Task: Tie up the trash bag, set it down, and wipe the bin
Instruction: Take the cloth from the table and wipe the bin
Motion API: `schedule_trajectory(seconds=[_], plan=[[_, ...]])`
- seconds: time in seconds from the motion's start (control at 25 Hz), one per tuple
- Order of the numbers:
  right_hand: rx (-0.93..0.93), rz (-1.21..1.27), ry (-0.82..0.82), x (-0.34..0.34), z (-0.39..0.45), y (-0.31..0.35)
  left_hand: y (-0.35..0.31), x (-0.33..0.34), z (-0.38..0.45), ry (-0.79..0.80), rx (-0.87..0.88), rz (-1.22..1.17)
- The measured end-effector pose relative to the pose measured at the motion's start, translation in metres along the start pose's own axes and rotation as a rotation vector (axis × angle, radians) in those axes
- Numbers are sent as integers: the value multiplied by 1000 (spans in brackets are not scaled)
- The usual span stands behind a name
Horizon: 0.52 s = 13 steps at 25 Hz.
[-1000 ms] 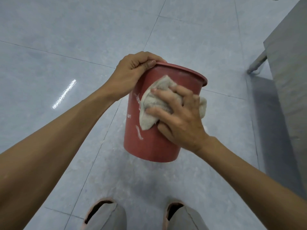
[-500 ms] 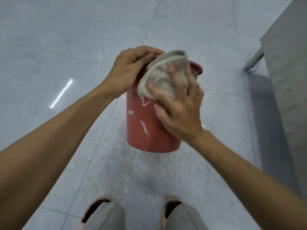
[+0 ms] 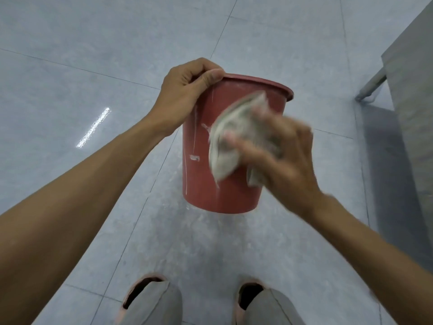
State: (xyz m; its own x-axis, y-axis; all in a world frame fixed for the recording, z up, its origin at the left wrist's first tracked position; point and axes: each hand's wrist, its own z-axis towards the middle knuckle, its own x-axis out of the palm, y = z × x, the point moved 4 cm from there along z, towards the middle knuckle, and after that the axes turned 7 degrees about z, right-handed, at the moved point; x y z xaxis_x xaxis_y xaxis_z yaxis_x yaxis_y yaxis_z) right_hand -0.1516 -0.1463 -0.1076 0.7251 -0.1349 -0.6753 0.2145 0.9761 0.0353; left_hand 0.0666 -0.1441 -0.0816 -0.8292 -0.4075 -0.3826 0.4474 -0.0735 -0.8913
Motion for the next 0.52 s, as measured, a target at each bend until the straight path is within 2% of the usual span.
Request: schedule_trajectory(seconds=[0.08, 0.16, 0.2, 0.28, 0.4, 0.44, 0.52], plan=[[230, -87, -49, 13, 28, -21, -4, 2, 3, 67, 30, -10], [261, -126, 34, 30, 14, -7, -4, 1, 3, 100, 42, -4], [197, -109, 88, 35, -6, 10, -3, -2, 2, 103, 36, -3], [-44, -36, 218, 34, -54, 41, 0, -4, 1, 89, 25, 10], [-310, 82, 435, 16, -92, 60, 2, -2, 0, 4, 1, 78], [-313, 102, 414, 8, -86, 57, 1, 0, -1, -8, -5, 50], [-180, 61, 193, -1, -49, 33, -2, 4, 0, -15, -8, -6]])
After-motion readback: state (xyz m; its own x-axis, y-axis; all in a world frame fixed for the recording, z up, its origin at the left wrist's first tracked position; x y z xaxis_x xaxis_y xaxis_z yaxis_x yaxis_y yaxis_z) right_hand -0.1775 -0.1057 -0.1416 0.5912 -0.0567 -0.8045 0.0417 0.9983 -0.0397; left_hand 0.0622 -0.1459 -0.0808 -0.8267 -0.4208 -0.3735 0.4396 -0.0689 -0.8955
